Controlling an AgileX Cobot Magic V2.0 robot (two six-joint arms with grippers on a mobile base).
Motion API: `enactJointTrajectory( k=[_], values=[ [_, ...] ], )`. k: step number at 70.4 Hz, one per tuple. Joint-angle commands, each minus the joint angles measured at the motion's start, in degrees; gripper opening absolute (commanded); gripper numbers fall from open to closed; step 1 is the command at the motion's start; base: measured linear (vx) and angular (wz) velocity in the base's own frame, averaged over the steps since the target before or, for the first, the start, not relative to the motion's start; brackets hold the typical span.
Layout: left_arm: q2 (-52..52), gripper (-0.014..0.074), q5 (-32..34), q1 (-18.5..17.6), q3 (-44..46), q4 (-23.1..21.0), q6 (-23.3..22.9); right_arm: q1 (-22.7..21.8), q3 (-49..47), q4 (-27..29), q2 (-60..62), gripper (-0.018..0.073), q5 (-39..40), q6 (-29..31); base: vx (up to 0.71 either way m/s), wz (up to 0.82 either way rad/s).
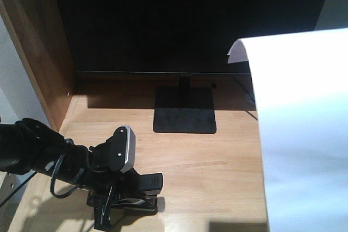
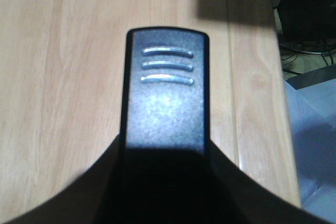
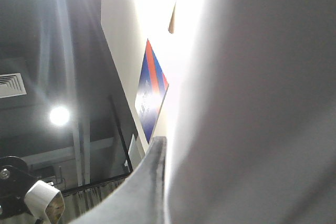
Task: Grab stapler and paper to desk for stapling
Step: 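Lower the black stapler with the left gripper onto the desk near the robot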
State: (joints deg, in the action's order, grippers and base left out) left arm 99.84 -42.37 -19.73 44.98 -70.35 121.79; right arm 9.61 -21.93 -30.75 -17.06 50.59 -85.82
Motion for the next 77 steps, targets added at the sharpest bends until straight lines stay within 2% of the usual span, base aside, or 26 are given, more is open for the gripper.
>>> enactJointTrajectory(
  k=[1,49,64,70,77],
  values=[
    [-1.0,-0.0006,-1.8,0.3,1.6,-4.2,1.1,-0.5,-1.7,1.1,-0.7,-0.0007,1.2,0.4,0.0,0.0],
    [3.7,0.0034,-2.3,0.3,1.6,-4.2,1.1,-0.5,-1.7,1.1,-0.7,-0.0007,1.2,0.4,0.0,0.0],
    [3.7,0.0143,-4.1,0.3,1.6,-4.1,1.1,-0.5,-1.7,1.1,-0.7,-0.0007,1.2,0.4,0.0,0.0],
    [3.7,0.0213,-4.2,0.3,1.6,-4.1,1.1,-0.5,-1.7,1.1,-0.7,-0.0007,1.2,0.4,0.0,0.0],
    [3.7,0.0335,-4.3,0.3,1.6,-4.1,1.0,-0.5,-1.7,1.1,-0.7,-0.0007,1.2,0.4,0.0,0.0]
  ],
)
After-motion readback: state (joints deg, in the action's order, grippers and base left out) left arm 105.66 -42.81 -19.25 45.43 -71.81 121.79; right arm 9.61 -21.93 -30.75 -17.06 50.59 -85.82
